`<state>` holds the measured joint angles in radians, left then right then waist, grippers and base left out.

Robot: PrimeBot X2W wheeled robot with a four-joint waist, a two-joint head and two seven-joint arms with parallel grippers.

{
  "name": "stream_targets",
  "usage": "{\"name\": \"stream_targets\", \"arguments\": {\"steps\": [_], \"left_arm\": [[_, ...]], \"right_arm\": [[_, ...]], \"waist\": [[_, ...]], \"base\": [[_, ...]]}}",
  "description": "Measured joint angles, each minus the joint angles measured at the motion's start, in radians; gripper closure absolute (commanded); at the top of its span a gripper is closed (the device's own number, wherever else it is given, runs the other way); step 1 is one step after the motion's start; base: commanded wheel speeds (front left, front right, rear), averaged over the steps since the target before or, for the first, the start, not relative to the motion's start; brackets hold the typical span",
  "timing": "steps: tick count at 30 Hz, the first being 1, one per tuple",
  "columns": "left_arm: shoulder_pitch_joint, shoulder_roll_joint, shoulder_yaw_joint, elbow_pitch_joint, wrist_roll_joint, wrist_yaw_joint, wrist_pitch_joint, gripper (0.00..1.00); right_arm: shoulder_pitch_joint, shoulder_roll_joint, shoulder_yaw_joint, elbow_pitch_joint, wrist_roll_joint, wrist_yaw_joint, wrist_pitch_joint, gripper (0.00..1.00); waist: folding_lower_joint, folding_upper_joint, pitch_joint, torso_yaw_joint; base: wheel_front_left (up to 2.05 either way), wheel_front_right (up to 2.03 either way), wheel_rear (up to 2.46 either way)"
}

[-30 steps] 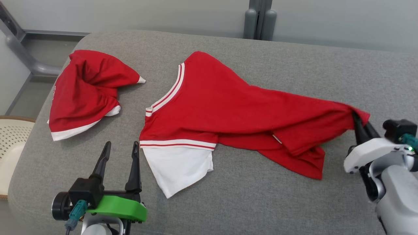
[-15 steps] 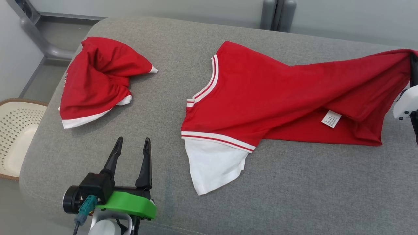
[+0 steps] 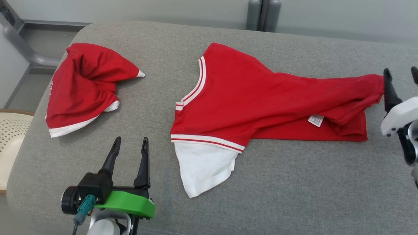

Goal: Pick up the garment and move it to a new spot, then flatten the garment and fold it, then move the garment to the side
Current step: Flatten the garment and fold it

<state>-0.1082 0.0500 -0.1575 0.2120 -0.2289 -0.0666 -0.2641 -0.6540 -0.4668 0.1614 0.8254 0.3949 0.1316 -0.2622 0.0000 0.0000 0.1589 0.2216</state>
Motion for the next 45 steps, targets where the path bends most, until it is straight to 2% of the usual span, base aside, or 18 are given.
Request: {"name": "stream_targets", "arguments": {"steps": [6, 13, 21, 30, 31, 32, 33, 38, 45], "left_arm": [[0.0, 0.0, 0.015, -0.001, 0.007, -0.001, 0.0, 0.0], [0.001, 0.0, 0.026, -0.005, 0.011, -0.007, 0.0, 0.0], [-0.003, 0.0, 0.019, -0.007, 0.011, -0.008, 0.0, 0.0], [-0.022, 0.0, 0.002, -0.008, -0.001, -0.005, 0.0, 0.0], [-0.024, 0.0, 0.0, -0.009, -0.001, -0.005, 0.0, 0.0], [-0.026, 0.0, -0.003, -0.01, -0.003, -0.004, 0.0, 0.0], [-0.027, 0.0, -0.004, -0.01, -0.005, -0.003, 0.0, 0.0], [-0.028, 0.0, -0.001, -0.006, -0.006, 0.005, 0.0, 0.0], [0.005, 0.0, 0.018, 0.004, -0.002, 0.005, 0.0, 0.0]], "right_arm": [[0.2, 0.043, 0.012, -0.143, -0.02, 0.0, 0.0, 0.0], [0.347, 0.089, 0.056, -0.218, -0.038, 0.0, 0.0, 0.0], [0.31, 0.099, 0.09, -0.185, -0.056, 0.0, 0.0, 0.0], [0.196, 0.101, 0.133, -0.018, -0.081, 0.0, 0.0, 0.0], [0.185, 0.102, 0.134, -0.004, -0.079, 0.0, 0.0, 0.5], [0.173, 0.103, 0.136, 0.016, -0.076, 0.0, 0.0, 0.79], [0.165, 0.104, 0.139, 0.031, -0.072, 0.0, 0.0, 1.0], [0.155, 0.113, 0.139, 0.026, -0.055, 0.0, 0.0, 1.0], [0.271, 0.118, 0.104, -0.153, -0.035, 0.0, 0.0, 1.0]], "waist": [[0.0, 0.0, -0.019, -0.03], [0.0, 0.0, -0.02, -0.041], [0.0, 0.0, 0.001, -0.024], [0.0, 0.0, 0.032, 0.017], [0.0, 0.0, 0.036, 0.021], [0.0, 0.0, 0.04, 0.025], [0.0, 0.0, 0.045, 0.03], [0.0, 0.0, 0.047, 0.04], [0.0, 0.0, 0.011, 0.009]], "base": [[0.0, 0.0, 0.0], [0.0, 0.0, 0.0], [0.0, 0.0, 0.0], [0.0, 0.0, 0.0], [0.0, 0.0, 0.0], [0.0, 0.0, 0.0], [0.0, 0.0, 0.0], [0.0, 0.0, 0.0], [0.0, 0.0, 0.0]]}}
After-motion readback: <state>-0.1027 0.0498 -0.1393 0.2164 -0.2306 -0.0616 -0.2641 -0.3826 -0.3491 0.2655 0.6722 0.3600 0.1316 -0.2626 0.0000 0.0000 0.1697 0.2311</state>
